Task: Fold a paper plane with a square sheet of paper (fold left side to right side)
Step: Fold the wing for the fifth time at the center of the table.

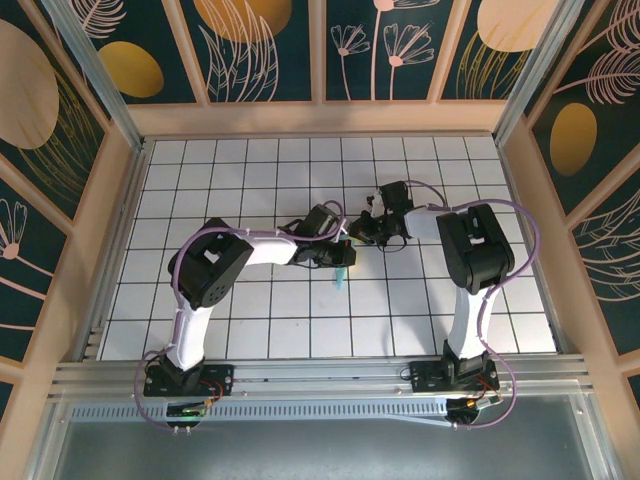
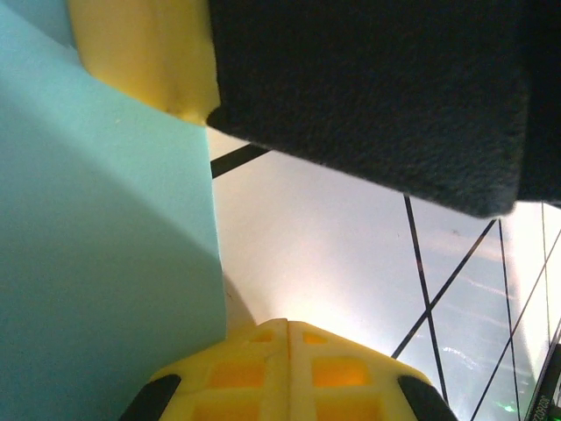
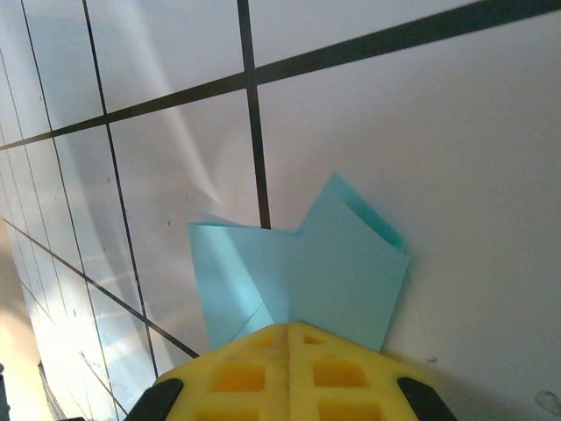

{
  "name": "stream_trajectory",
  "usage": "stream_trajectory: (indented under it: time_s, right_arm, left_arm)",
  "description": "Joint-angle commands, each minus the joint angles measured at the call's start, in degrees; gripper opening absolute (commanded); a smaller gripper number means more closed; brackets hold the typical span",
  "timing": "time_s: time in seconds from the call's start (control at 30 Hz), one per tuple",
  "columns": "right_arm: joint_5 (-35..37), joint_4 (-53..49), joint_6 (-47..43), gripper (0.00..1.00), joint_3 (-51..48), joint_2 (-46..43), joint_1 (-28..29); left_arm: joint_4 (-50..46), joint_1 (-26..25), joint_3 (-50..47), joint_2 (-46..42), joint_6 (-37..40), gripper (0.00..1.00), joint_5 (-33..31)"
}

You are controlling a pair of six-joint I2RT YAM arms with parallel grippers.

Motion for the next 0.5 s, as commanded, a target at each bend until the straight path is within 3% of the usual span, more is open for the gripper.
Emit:
stream_trajectory:
  time_s: [0.0,0.47]
  right_arm:
    - [3.41,-3.88,-1.07,0.00,-1.10,3.05,-0.65]
    - [3.94,-4.41,-1.25,0.00,-0.96,3.46,-0.73]
  left_arm:
    - [-1.28,0.24,-3.36,-1.00,1.42,0.04,0.80]
    - [-1.95,-3.00,-9.89,-5.55,5.02,0.04,1.30]
